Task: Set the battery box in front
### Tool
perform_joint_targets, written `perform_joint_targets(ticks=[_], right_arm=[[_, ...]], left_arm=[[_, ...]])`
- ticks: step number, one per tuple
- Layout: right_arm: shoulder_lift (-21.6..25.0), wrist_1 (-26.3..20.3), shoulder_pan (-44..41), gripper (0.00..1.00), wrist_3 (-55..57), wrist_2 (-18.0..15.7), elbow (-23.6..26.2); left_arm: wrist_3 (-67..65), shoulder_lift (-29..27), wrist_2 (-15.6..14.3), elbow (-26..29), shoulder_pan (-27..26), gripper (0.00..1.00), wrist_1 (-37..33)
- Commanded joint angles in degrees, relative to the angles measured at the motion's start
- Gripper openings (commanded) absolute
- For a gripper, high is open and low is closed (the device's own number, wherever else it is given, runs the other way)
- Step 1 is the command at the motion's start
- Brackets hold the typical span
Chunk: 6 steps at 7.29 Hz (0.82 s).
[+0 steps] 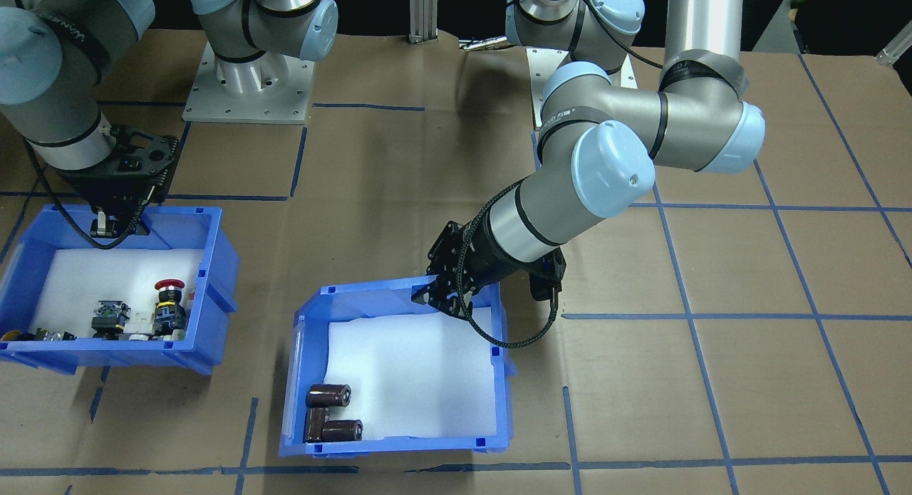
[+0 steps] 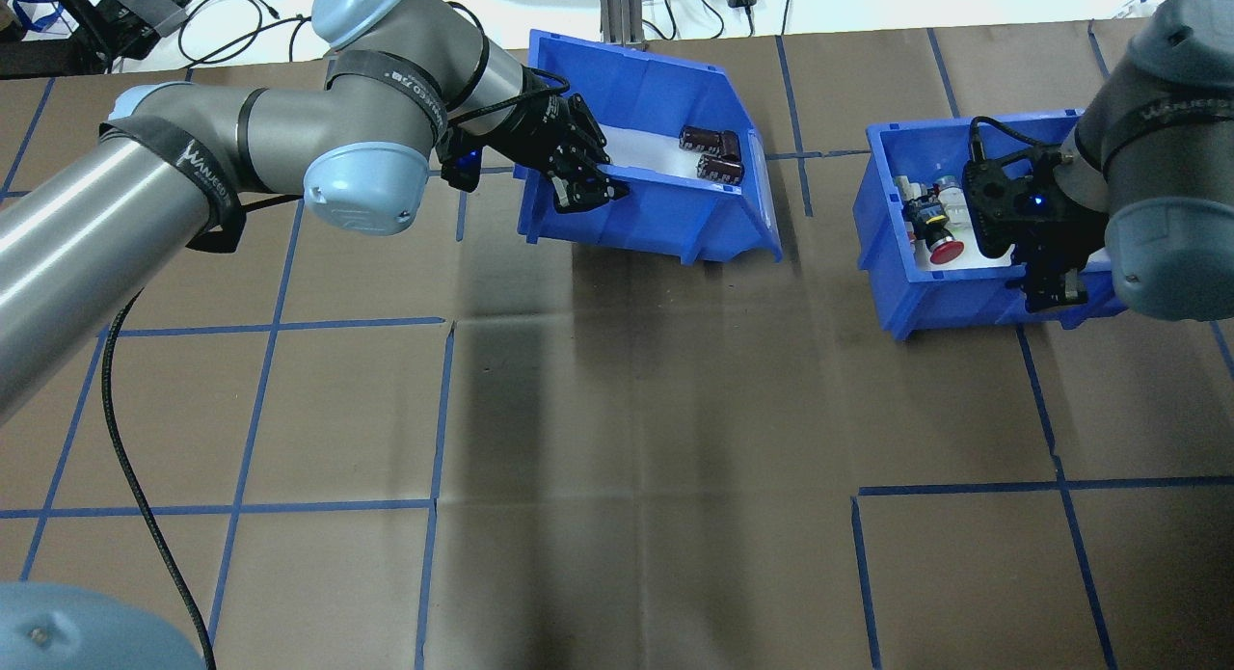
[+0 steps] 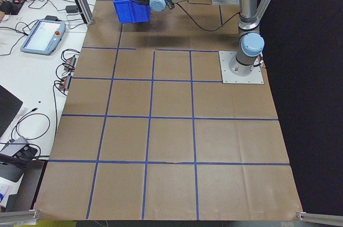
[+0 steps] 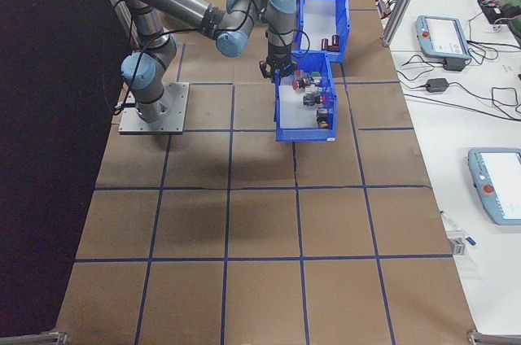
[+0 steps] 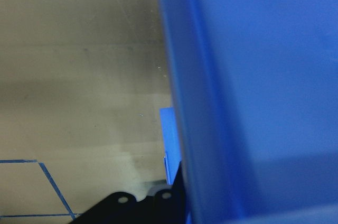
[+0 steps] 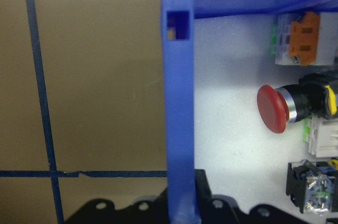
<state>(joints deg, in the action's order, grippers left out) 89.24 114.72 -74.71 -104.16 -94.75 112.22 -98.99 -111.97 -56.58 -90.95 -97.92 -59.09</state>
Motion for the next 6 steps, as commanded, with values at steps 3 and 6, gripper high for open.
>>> perform_joint_targets(ticks=[3, 6], right_arm=[[2.0, -0.4, 0.0, 0.06, -0.6, 0.1, 2.0], [4.1, -0.4, 0.0, 0.06, -0.9, 0.1, 4.8]], left_arm=[[0.1, -4.4, 3.2, 1.4, 0.4, 0.01, 2.8], [2.8, -4.8, -2.3, 3.4, 0.6, 0.66, 3.0]])
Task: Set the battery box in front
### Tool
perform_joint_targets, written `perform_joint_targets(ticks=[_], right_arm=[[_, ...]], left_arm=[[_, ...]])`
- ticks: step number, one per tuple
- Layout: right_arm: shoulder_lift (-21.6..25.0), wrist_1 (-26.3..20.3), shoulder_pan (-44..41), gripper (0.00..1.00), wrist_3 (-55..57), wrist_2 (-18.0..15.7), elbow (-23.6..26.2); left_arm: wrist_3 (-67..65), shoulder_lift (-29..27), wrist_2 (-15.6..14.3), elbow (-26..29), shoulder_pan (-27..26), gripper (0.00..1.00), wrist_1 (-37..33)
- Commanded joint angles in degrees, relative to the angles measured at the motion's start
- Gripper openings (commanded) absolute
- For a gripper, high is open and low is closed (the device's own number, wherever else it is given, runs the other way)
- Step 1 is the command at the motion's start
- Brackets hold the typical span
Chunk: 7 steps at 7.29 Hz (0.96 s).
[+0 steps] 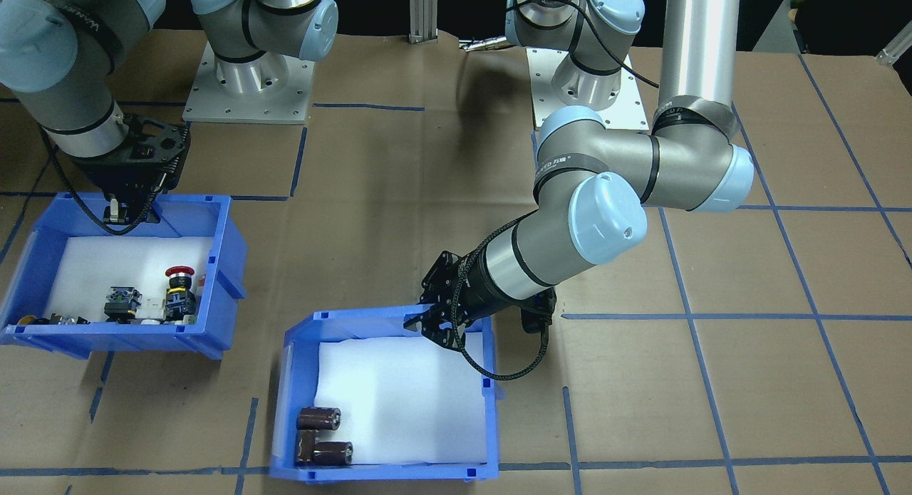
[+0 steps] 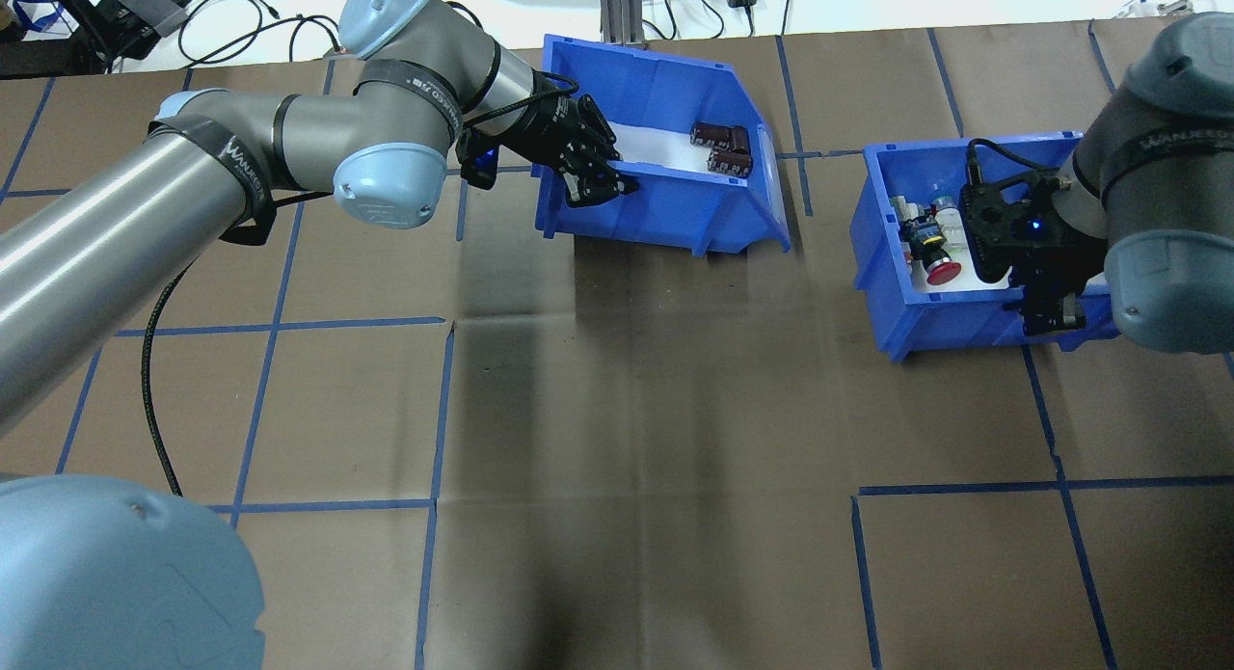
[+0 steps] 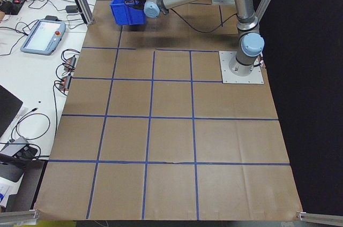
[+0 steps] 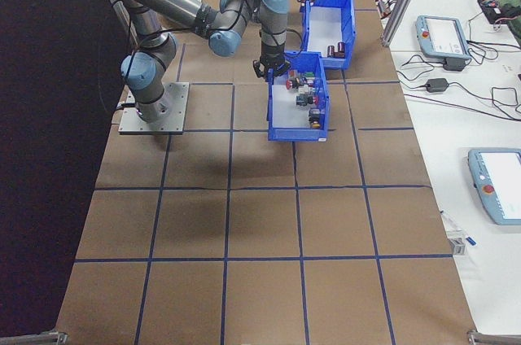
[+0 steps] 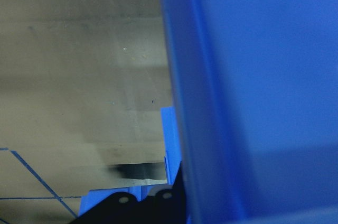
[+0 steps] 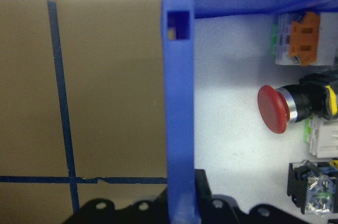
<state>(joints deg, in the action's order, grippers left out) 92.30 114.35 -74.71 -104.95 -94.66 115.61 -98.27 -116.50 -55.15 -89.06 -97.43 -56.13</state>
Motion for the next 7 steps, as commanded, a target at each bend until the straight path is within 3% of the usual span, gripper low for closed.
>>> perform_joint_targets(ticks=[1, 2, 6, 7], right_arm=[[2.8, -0.2, -0.2, 0.06, -0.2, 0.0, 3.5], [5.0, -0.2, -1.0, 0.06, -0.1, 0.1, 5.8], [9.1, -0.2, -10.3, 0.07, 6.1, -0.1, 10.9], [10.3, -0.4, -11.8, 0.07, 7.0, 0.0, 11.9]], left_arm=[[2.8, -1.5, -12.3, 4.2, -0.1, 0.86, -0.1], [2.7, -2.3, -13.0, 6.5, -0.4, 0.96, -1.1], [3.9, 3.4, -16.7, 7.5, -0.5, 0.96, -10.5], [11.9, 5.7, -18.1, 7.1, -0.3, 0.96, -14.6]])
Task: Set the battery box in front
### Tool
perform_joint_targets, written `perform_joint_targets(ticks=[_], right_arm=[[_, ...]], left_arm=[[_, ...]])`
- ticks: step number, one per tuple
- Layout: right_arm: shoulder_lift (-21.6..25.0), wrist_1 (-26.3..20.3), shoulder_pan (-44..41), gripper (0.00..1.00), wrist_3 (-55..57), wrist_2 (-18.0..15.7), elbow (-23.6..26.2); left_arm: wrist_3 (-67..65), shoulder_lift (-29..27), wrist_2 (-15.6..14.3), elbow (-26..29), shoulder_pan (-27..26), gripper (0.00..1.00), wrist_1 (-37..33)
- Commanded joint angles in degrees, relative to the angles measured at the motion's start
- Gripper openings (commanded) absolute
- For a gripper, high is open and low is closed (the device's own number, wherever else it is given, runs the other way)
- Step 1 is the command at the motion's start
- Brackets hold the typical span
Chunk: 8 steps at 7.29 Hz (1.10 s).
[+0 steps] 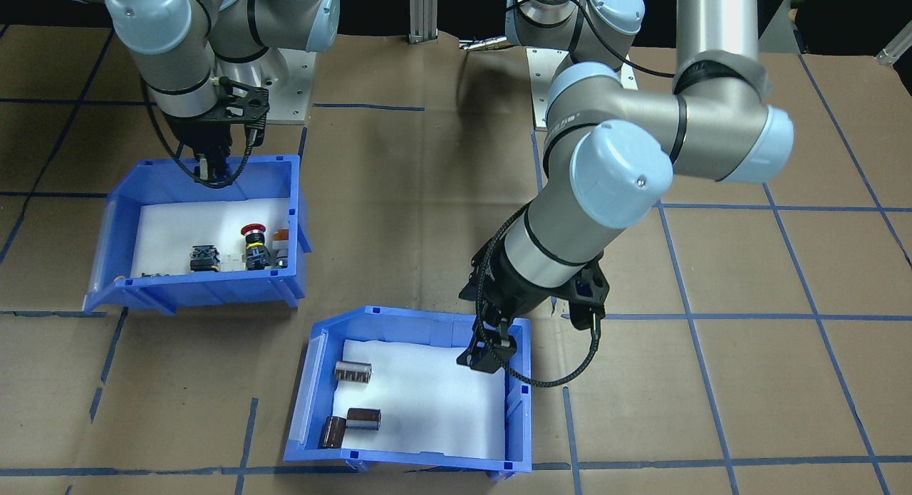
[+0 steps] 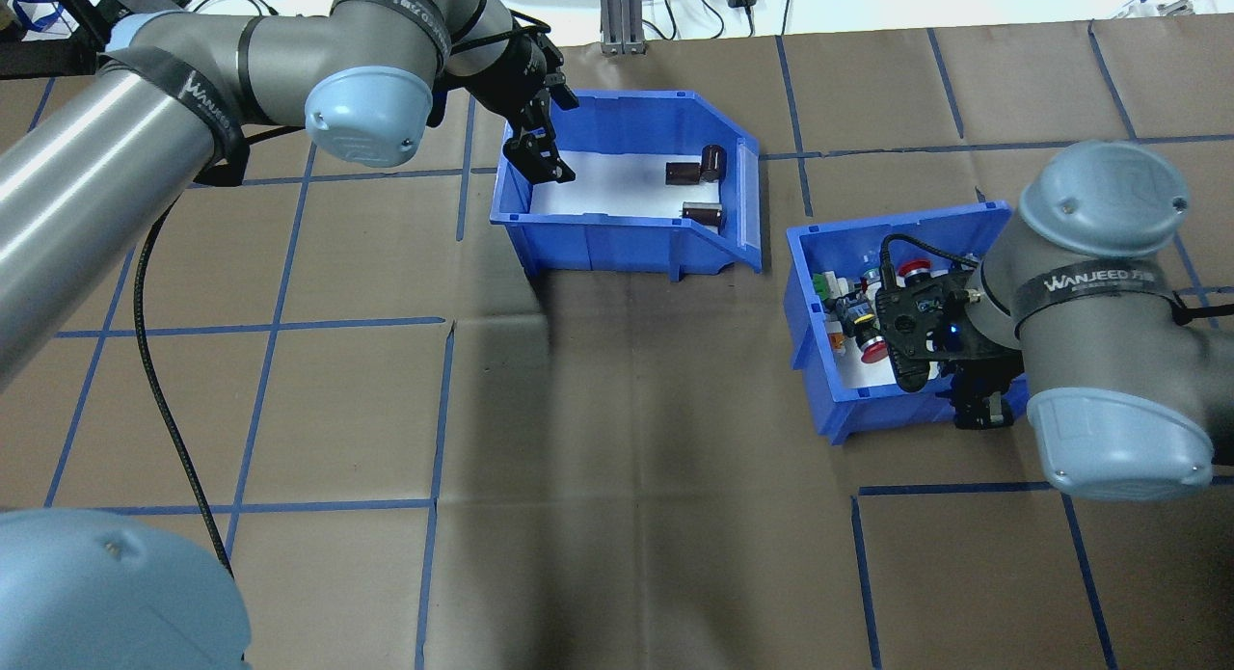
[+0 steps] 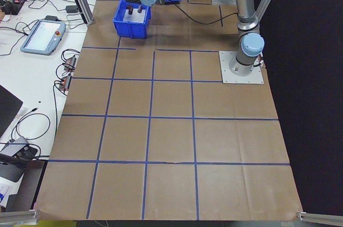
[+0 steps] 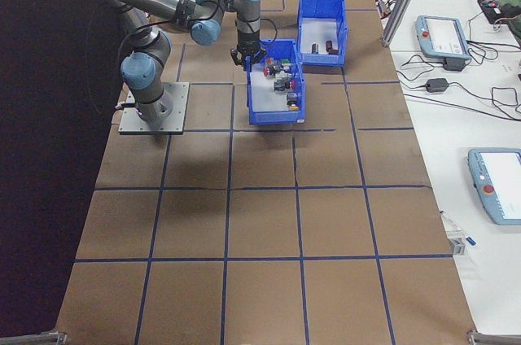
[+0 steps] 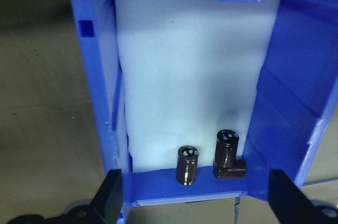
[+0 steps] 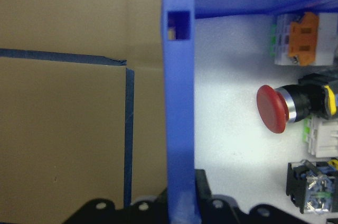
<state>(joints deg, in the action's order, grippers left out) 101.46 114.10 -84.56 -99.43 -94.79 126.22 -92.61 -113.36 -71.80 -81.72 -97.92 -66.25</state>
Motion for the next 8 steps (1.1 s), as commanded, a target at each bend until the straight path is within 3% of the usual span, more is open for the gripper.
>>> perform_joint_targets(ticks=[1, 5, 7, 8], right_arm=[[2.3, -0.1, -5.0, 0.07, 5.4, 0.1, 2.6], [1.8, 0.9, -21.2, 0.07, 23.7, 0.0, 2.5], [0.9, 3.5, -26.6, 0.07, 29.6, 0.1, 2.4], [-1.2, 6.0, -29.2, 0.07, 32.8, 0.1, 2.3]], left_arm=[[18.7, 5.3, -7.8, -0.1, 0.4, 0.96, -9.5], [52.8, 17.4, -16.2, -1.7, 1.4, 0.98, -27.2], [81.3, 23.0, -16.3, -1.8, 6.1, 0.99, -34.4], [90.3, 24.0, -16.3, -2.6, 7.6, 0.99, -34.4]])
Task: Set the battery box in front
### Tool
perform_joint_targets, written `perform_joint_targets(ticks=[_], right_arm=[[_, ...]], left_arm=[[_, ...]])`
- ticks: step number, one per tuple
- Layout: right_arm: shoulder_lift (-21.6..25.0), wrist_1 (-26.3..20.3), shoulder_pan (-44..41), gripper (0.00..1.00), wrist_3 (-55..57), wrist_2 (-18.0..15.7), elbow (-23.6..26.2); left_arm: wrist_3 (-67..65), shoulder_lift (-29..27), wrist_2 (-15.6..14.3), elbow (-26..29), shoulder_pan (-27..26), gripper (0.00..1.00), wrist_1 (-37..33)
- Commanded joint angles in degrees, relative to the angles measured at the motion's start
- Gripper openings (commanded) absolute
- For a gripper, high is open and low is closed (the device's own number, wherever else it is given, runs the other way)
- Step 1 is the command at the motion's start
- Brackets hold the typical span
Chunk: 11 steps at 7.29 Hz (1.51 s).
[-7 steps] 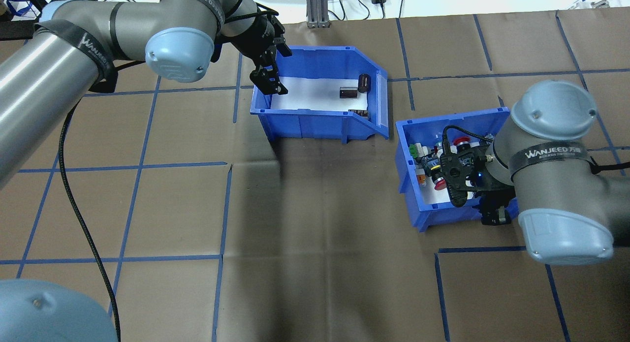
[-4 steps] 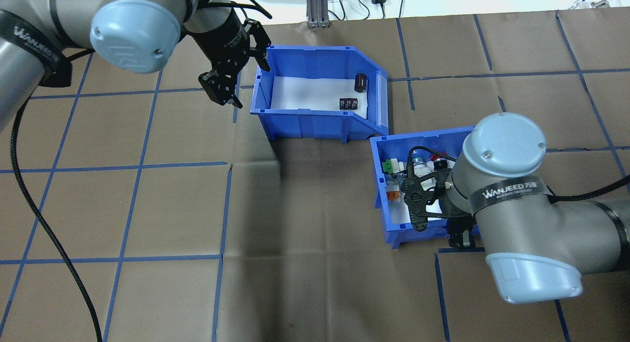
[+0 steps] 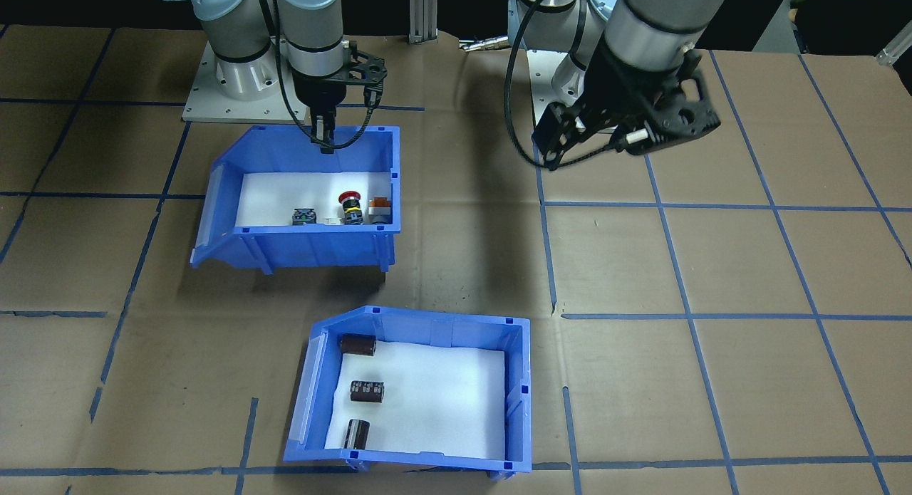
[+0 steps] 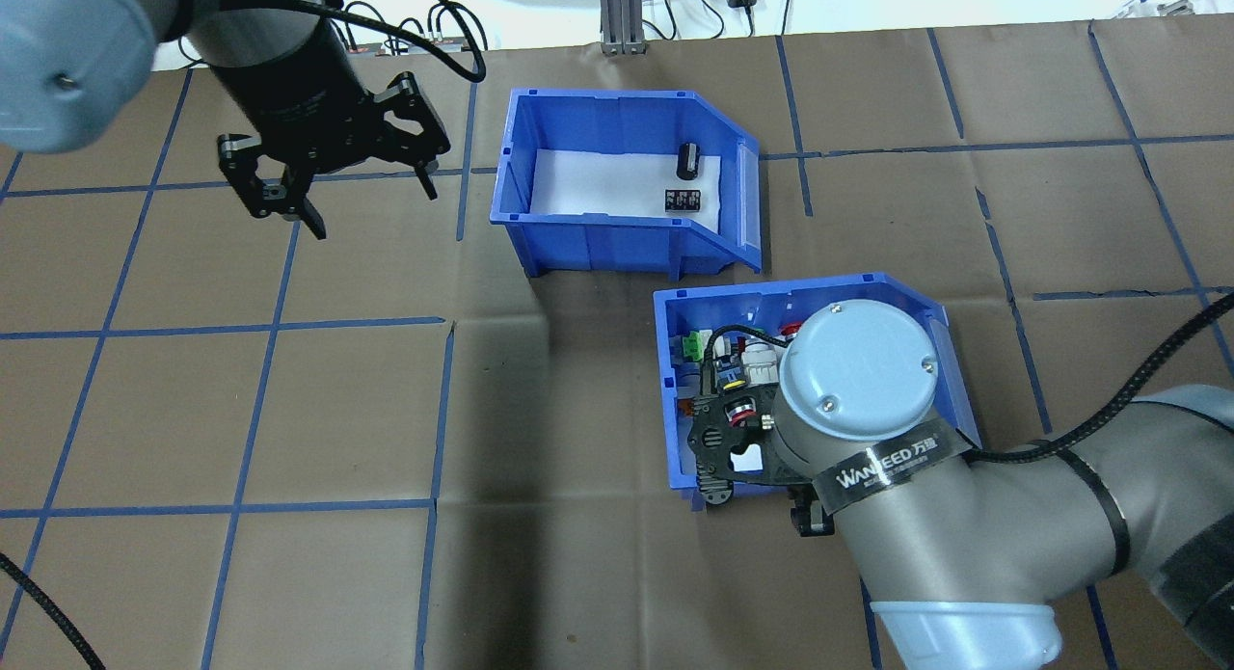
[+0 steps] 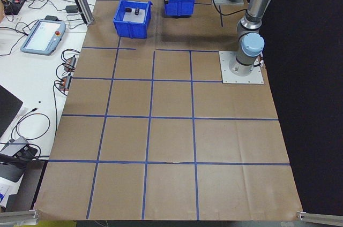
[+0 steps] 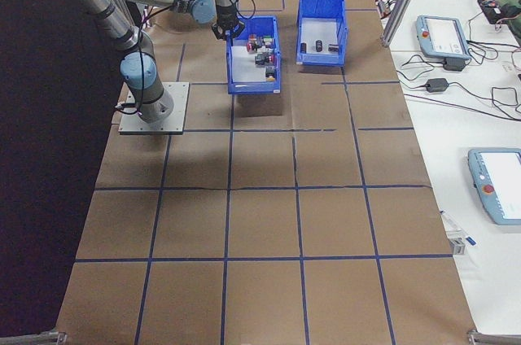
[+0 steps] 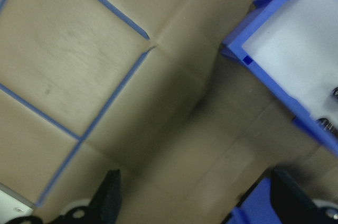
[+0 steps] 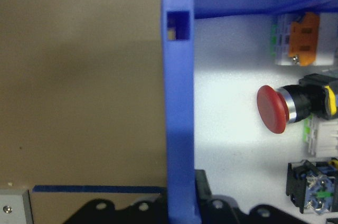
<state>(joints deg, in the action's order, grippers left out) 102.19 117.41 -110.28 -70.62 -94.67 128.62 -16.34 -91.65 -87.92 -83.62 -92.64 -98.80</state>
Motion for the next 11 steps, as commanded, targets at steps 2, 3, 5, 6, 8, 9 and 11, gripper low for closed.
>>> perform_joint_targets(ticks=[2, 3, 5, 6, 8, 9, 11], right_arm=[[-6.2, 7.2, -8.7, 0.07, 8.5, -0.1, -1.3], [-7.9, 7.1, -10.1, 0.07, 9.7, 0.0, -2.7], [-11.1, 7.3, -11.2, 0.07, 10.3, -0.1, -3.2], [-11.9, 7.4, -12.0, 0.08, 10.3, 0.0, -3.3], [-12.9, 8.3, -13.2, 0.31, 10.3, 0.1, -3.6], [-13.1, 8.5, -13.1, 0.99, 10.4, 0.5, -3.6], [-12.1, 8.1, -12.4, 1.0, 15.0, 1.1, -5.3]], left_arm=[[25.0, 5.5, -0.1, -1.9, 3.6, 0.99, -1.4], [25.0, 7.7, -0.1, -3.4, 3.9, 0.99, -1.1], [24.3, 13.3, -0.2, -7.0, 3.9, 0.99, -1.7], [24.3, 15.5, -0.2, -11.1, 4.1, 0.99, -0.6], [26.2, 16.3, -0.4, -16.4, 4.5, 0.99, 8.4], [26.3, 16.7, -0.7, -17.4, 4.5, 0.99, 10.1], [26.4, 16.5, -6.4, -17.0, 4.5, 0.99, 10.0]])
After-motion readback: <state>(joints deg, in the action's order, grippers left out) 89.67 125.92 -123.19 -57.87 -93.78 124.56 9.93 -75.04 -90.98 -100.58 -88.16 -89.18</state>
